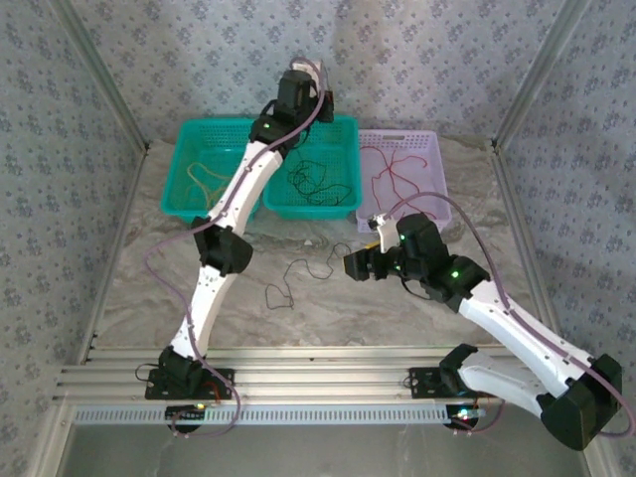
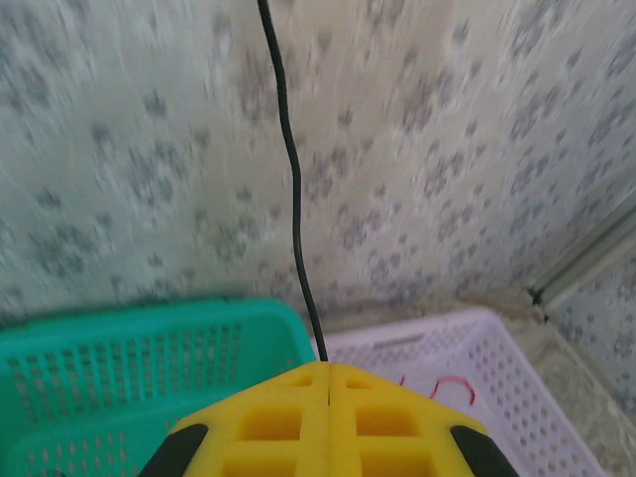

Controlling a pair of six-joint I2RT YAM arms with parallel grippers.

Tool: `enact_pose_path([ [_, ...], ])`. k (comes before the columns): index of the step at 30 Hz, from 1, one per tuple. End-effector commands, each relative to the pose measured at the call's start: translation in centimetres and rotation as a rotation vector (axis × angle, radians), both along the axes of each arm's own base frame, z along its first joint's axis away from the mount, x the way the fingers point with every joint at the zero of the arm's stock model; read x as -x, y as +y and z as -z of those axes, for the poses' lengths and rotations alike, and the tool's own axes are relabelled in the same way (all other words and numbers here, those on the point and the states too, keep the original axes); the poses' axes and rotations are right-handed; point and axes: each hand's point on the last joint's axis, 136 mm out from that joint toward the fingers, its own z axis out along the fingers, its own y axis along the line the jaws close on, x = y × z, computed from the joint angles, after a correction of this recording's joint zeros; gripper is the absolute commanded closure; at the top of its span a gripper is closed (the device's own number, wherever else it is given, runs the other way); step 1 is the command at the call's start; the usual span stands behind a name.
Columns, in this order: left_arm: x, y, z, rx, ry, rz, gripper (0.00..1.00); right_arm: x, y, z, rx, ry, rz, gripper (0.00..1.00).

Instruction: Untangle the cables

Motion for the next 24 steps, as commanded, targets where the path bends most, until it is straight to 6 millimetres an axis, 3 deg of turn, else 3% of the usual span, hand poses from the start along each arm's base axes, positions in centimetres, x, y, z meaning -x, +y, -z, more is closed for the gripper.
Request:
enact_pose_path([
  [1, 1.7, -1.8, 0.4, 0.022, 0.055, 0.058, 0.99, -0.5, -0.1, 0.2, -0.006, 0.004, 0.023, 0.24],
  [5, 3.1, -2.4, -0.2, 0.018, 0.076, 0.098, 0.55, -0.8, -0.1, 0.8, 0.003, 0.024, 0.039, 0.24],
  [8, 4.6, -2.7, -1.6, 0.011, 0.071, 0.132, 0.36, -0.9, -0.1, 1.1, 0.002, 0.038, 0.049, 0.24],
  [15, 7.8, -1.5, -5.2, -0.003, 0.072, 0.129, 0.33, -0.9, -0.9, 0.8, 0.001, 0.036, 0.088, 0.24],
  [18, 8.8, 0.3, -7.2, -0.012, 0.064, 0.072, 0.24, -1.1, -1.4, 0.8, 0.011, 0.022, 0.112, 0.24],
  [22, 10.8, 3.6, -10.6, -0.028, 0.038, -0.016, 0.12, -2.2, -0.8, 3.3, 0.056, 0.074, 0.122, 0.24],
  [24, 12.0, 5.5, -12.0, -0.053, 0.028, -0.064, 0.01, -2.8, 0.0, 4.8, 0.061, 0.117, 0.121, 0.24],
])
